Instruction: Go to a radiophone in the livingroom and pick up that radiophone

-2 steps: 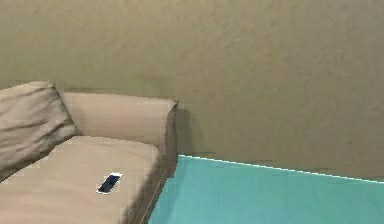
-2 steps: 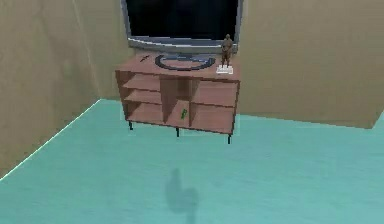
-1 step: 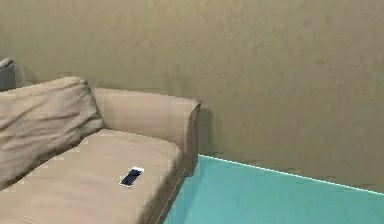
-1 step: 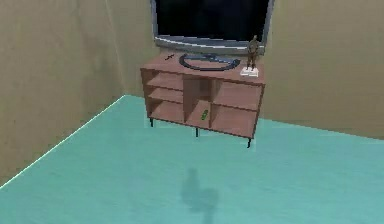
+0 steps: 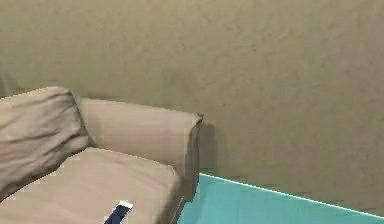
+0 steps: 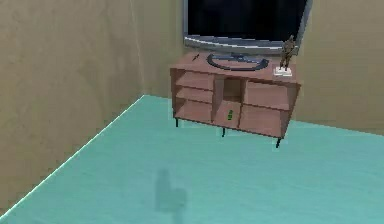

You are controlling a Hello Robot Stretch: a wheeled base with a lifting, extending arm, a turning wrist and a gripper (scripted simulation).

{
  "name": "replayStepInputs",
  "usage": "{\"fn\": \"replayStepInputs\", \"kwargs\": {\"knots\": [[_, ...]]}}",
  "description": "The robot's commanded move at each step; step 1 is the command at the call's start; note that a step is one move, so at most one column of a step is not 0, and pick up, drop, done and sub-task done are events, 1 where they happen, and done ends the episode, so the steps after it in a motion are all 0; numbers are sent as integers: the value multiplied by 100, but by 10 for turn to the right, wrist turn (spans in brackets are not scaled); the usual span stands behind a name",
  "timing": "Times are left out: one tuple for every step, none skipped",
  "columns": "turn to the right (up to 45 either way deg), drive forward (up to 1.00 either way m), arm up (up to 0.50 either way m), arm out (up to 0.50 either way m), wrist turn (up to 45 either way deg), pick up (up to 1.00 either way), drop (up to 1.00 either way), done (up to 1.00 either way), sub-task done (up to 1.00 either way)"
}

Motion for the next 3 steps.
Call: {"fn": "replayStepInputs", "kwargs": {"knots": [[-450,0,0,0,0,0,0,0,0],[-450,0,0,0,0,0,0,0,0],[-240,0,0,0,0,0,0,0,0]]}}
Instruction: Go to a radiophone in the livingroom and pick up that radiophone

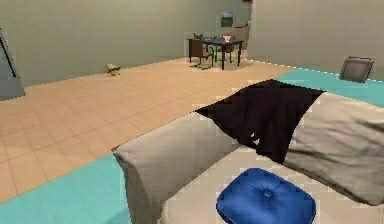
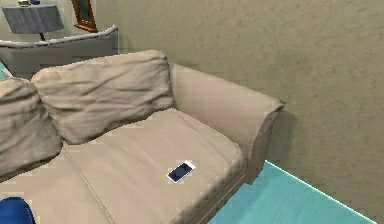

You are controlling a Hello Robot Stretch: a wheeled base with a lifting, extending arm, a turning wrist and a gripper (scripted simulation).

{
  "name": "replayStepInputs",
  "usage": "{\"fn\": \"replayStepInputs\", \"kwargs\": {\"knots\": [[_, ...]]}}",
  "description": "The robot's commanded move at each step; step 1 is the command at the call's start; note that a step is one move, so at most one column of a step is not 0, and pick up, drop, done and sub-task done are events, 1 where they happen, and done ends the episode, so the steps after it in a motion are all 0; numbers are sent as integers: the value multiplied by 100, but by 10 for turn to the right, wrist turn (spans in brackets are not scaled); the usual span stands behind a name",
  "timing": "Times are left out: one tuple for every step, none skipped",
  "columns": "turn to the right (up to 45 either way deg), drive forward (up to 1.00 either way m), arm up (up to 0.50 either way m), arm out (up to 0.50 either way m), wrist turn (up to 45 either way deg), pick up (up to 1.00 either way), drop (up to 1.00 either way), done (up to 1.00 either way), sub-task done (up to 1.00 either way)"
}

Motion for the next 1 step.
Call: {"fn": "replayStepInputs", "kwargs": {"knots": [[0,0,50,0,0,0,0,0,0]]}}
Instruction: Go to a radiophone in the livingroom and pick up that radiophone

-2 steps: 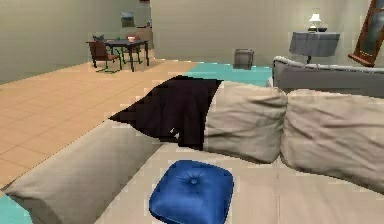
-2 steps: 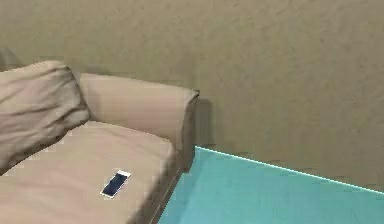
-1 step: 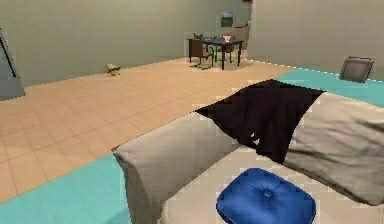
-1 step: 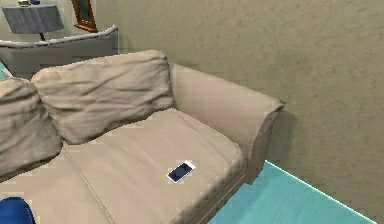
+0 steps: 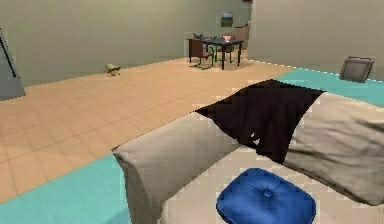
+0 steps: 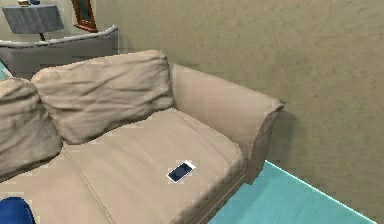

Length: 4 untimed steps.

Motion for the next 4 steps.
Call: {"fn": "replayStepInputs", "kwargs": {"knots": [[0,0,2,0,0,0,0,0,0],[0,0,0,50,0,0,0,0,0],[0,0,0,0,450,0,0,0,0],[0,0,0,0,450,0,0,0,0]]}}
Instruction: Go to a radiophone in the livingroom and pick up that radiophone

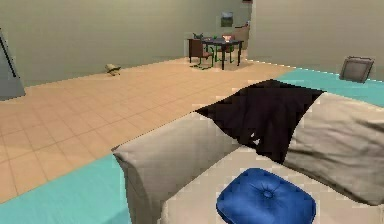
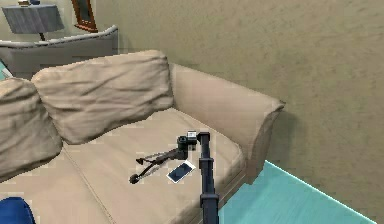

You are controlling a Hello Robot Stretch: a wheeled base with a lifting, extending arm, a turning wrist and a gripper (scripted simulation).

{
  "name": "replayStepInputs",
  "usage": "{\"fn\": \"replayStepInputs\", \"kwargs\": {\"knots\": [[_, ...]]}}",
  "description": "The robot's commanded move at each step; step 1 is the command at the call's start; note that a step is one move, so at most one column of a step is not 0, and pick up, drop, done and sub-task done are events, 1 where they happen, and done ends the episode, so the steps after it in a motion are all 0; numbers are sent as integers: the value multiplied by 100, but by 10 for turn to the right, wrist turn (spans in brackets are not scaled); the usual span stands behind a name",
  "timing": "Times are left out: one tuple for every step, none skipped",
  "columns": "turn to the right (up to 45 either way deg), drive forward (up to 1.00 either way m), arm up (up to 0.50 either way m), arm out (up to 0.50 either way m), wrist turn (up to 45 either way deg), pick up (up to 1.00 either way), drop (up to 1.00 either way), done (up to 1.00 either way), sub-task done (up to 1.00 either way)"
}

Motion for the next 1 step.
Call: {"fn": "replayStepInputs", "kwargs": {"knots": [[0,0,0,0,450,0,0,0,0]]}}
